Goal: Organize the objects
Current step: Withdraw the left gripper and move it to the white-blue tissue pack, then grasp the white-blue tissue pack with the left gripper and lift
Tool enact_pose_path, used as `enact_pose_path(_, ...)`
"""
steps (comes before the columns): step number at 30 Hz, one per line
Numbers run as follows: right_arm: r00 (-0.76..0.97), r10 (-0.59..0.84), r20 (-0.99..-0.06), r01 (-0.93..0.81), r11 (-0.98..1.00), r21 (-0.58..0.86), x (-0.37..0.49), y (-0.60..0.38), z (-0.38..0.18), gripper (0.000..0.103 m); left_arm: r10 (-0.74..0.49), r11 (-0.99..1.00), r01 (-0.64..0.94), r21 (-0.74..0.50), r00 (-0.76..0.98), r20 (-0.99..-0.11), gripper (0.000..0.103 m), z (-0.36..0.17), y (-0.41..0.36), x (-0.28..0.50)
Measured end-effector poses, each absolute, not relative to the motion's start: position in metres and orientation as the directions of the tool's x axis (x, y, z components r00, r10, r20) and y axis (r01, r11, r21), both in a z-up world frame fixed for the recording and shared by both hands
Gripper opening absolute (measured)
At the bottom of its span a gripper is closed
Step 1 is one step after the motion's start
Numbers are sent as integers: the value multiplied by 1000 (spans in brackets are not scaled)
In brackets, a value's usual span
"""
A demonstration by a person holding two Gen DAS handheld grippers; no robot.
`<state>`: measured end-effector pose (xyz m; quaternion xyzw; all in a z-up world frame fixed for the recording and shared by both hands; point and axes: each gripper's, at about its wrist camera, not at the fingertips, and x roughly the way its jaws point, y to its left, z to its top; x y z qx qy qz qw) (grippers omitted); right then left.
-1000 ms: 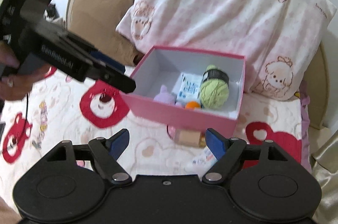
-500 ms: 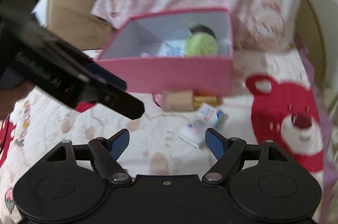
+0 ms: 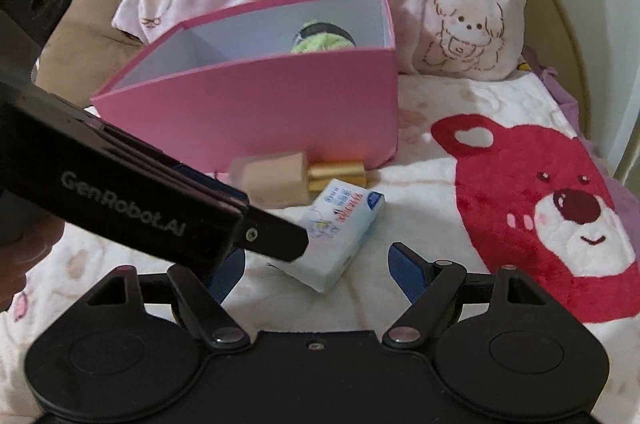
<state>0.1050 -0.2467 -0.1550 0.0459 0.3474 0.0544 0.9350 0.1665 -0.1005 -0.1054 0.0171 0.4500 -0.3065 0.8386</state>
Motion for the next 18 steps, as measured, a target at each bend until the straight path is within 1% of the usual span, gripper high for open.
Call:
enact_pose_path(2, 745, 160, -648, -70, 984, 162, 107, -251, -161, 79, -524, 805, 518, -290, 390, -757, 42, -113, -100, 172)
enact_pose_path(3, 741, 173, -649, -75, 982, 176, 108, -252, -164, 76, -536, 801, 508, -317, 373, -757, 39, -118, -100, 174)
enact_pose_path(6, 729, 186, -659, -95, 981, 171, 110, -247, -165, 59, -550, 793, 485, -368, 312, -774, 38, -133, -102, 182)
enact_pose_path(7, 724, 195, -662, -107, 979, 172, 110, -245, -166, 57, -562, 792, 469, -391, 309, -767, 37, -135, -101, 183)
enact_pose_path(8, 726, 191, -661, -110, 981, 163, 108, -243, -166, 57, -574, 789, 454, -415, 302, -761, 37, -136, -100, 184)
enact_pose_path(10, 725, 182, -664, -119, 983, 139, 105, -240, -164, 57, -583, 787, 437, -436, 292, -758, 33, -133, -97, 183)
enact_pose_path(12, 720, 179, -670, -109, 983, 146, 101, -239, -157, 57, -603, 775, 419, -473, 264, -753, 33, -129, -93, 179)
enact_pose_path(14, 695, 207, -688, -117, 978, 175, 93, -236, -148, 62, -620, 761, 394, -516, 207, -757, 33, -129, -88, 171)
enact_pose_path(15, 676, 221, -703, -133, 975, 179, 89, -233, -145, 72, -627, 752, 386, -534, 169, -761, 33, -131, -87, 166)
enact_pose_path(16, 662, 230, -714, -146, 973, 178, 84, -230, -144, 76, -615, 758, 372, -536, 137, -776, 33, -135, -88, 161)
enact_pose_path(18, 645, 232, -728, -174, 972, 156, 79, -223, -146, 77, -594, 771, 370, -519, 121, -796, 33, -140, -90, 151)
